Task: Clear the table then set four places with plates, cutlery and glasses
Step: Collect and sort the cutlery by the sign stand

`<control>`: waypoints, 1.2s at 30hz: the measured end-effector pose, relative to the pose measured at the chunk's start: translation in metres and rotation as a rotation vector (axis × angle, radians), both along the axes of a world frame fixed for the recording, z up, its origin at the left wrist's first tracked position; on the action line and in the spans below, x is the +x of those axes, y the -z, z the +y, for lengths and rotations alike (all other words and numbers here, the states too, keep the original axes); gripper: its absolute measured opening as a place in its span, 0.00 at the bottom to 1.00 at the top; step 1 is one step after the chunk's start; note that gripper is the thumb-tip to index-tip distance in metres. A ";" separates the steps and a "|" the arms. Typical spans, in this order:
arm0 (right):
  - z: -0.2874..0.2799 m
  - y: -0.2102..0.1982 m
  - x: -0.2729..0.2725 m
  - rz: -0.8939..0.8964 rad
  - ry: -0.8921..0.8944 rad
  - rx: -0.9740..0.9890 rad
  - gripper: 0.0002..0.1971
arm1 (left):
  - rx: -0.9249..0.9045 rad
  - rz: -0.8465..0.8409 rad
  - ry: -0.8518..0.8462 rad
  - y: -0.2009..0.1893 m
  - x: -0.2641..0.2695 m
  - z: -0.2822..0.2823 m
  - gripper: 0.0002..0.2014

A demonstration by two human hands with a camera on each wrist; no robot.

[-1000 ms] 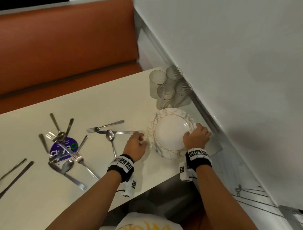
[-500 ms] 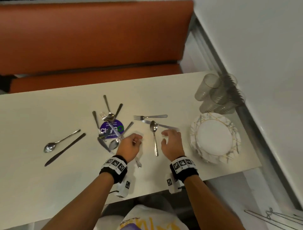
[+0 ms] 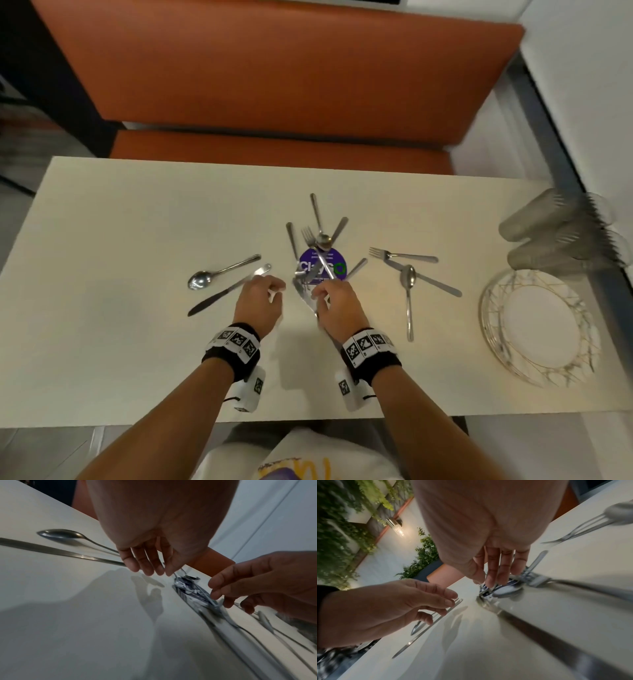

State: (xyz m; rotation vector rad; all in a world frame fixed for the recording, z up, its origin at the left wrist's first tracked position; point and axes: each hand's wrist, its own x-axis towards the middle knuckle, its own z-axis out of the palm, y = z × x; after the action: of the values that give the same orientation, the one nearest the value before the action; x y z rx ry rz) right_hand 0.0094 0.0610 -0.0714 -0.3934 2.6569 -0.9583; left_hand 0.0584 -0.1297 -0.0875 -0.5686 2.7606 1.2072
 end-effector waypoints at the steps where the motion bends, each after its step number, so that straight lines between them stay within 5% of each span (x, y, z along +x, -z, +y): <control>1: -0.010 0.000 0.000 0.013 -0.022 0.013 0.08 | -0.043 0.011 -0.010 0.002 0.002 -0.009 0.11; 8: -0.037 -0.008 -0.011 0.113 -0.102 0.309 0.07 | -0.247 -0.001 0.035 0.011 -0.003 -0.042 0.20; 13: -0.035 0.003 -0.008 0.037 -0.114 0.590 0.22 | -0.221 -0.002 0.040 0.018 -0.001 -0.043 0.20; 21: -0.037 0.002 -0.004 -0.051 0.067 0.430 0.20 | -0.169 0.095 0.020 0.007 0.001 -0.028 0.15; 27: -0.032 0.006 0.006 -0.025 0.071 0.435 0.17 | 0.080 -0.085 0.106 0.004 -0.007 0.005 0.13; 33: -0.028 0.013 0.026 0.034 -0.031 0.374 0.07 | -0.081 -0.207 0.294 0.013 -0.009 0.020 0.24; 36: -0.025 0.017 0.034 0.082 -0.052 0.352 0.11 | -0.154 -0.181 0.362 0.015 -0.005 0.017 0.21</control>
State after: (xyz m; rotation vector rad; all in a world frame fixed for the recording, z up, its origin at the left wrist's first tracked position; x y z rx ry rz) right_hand 0.0430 0.0359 -0.0887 -0.4234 2.7992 -0.4527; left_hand 0.0534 -0.1122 -0.1024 -0.1630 2.6611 0.8286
